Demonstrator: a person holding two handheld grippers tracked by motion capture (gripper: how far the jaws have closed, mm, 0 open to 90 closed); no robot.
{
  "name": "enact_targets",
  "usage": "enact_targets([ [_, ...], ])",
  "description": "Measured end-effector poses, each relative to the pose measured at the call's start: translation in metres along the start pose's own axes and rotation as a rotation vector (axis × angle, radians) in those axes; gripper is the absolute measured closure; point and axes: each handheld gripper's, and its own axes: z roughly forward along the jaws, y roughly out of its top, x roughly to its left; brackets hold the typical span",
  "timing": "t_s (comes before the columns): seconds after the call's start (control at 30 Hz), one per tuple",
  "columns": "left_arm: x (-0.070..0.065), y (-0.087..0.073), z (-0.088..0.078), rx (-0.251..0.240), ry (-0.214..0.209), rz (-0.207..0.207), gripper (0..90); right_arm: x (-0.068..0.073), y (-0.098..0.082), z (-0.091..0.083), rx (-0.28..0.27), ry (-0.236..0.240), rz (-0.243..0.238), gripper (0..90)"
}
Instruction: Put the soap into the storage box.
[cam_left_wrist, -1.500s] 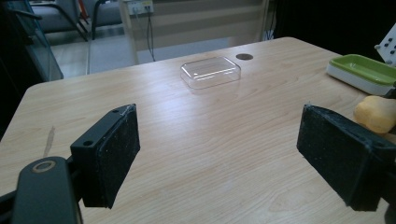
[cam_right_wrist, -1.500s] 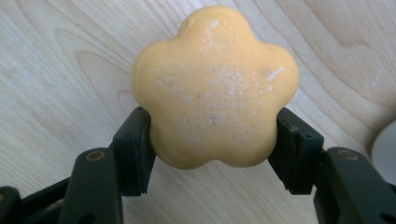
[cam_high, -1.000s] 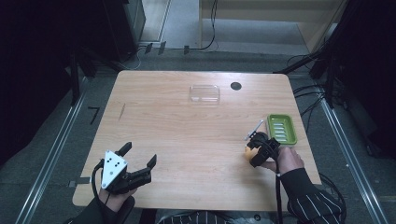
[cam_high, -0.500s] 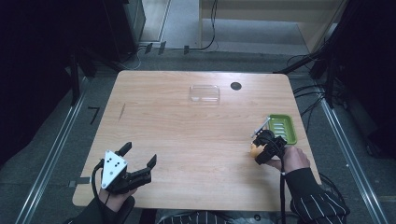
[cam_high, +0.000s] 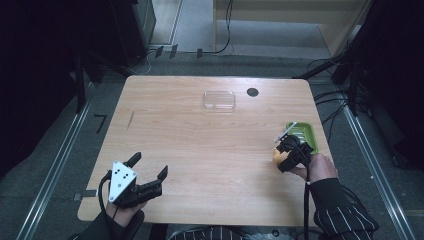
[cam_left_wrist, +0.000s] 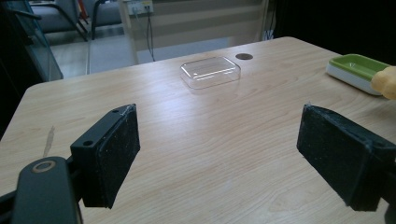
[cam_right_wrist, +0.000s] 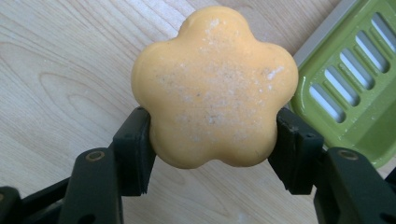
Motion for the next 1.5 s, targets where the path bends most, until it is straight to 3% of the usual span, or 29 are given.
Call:
enact_targets([
  [0.8, 0.0, 0.0, 0.0, 0.004, -0.002, 0.003, 13.7, -0.023, 0.003, -0.012, -0.025, -0.025, 0.048, 39.9],
  [1.5, 0.0, 0.0, 0.001, 0.004, -0.002, 0.002, 13.7, -0.042, 0.013, -0.01, -0.026, -0.055, 0.084, 39.9],
])
